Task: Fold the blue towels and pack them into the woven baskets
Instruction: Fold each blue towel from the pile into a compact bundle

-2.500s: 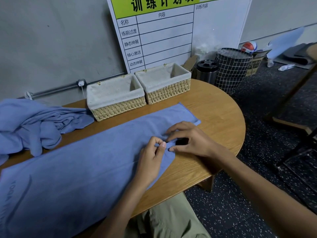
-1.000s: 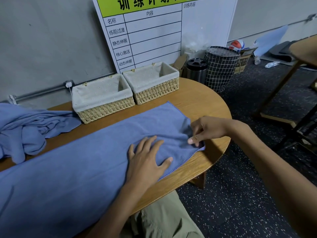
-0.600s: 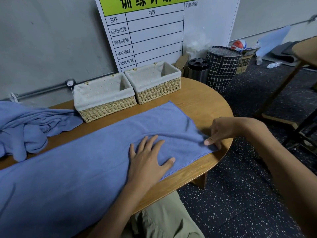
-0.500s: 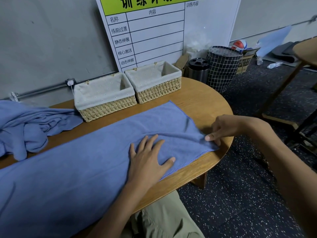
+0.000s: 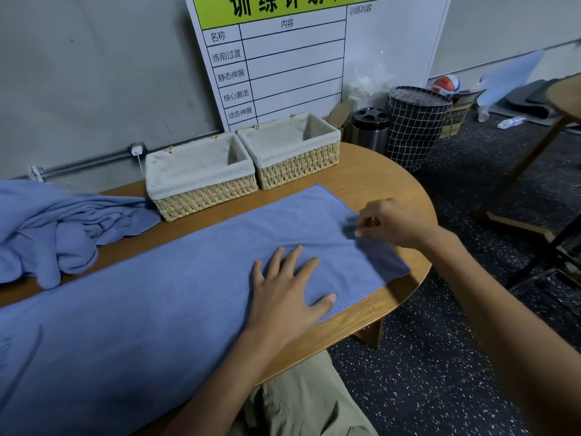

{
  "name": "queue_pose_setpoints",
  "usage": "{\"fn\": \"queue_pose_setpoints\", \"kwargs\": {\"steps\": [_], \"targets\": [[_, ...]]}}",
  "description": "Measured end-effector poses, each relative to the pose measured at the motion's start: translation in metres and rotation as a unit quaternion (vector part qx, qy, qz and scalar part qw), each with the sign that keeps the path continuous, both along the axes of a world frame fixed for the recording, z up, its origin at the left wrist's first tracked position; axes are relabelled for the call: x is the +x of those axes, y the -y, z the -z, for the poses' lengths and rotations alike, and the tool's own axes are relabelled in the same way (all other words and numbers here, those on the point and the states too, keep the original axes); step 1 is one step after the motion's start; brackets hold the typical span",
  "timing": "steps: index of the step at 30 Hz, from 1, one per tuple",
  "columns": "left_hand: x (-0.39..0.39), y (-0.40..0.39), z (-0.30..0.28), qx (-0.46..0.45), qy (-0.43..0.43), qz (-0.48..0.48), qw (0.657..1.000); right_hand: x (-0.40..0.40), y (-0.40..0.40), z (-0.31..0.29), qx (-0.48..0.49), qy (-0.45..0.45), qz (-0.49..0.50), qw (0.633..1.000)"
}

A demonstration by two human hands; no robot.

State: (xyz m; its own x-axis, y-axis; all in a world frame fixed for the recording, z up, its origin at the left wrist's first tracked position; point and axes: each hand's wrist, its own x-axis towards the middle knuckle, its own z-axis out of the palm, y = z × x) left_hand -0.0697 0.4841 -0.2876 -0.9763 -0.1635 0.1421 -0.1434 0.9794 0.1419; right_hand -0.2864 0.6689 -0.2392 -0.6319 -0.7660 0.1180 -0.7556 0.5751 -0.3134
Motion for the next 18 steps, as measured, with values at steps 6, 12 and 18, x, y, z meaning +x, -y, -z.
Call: {"fn": "queue_pose_setpoints", "kwargs": {"steps": [6,12,18], "targets": [[0.004,0.029,-0.025,0.001,-0.033,-0.01,0.999,0.046,0.047,0.037,-0.099,0.015,-0.059,0.993],[0.064,0.115,-0.012,0.039,0.138,-0.047,0.989,0.034,0.027,0.047,0.059,-0.008,-0.016,0.998],[0.116,0.184,-0.011,0.065,0.002,-0.149,0.987,0.076,0.072,0.049,0.027,-0.007,-0.01,1.0]]}}
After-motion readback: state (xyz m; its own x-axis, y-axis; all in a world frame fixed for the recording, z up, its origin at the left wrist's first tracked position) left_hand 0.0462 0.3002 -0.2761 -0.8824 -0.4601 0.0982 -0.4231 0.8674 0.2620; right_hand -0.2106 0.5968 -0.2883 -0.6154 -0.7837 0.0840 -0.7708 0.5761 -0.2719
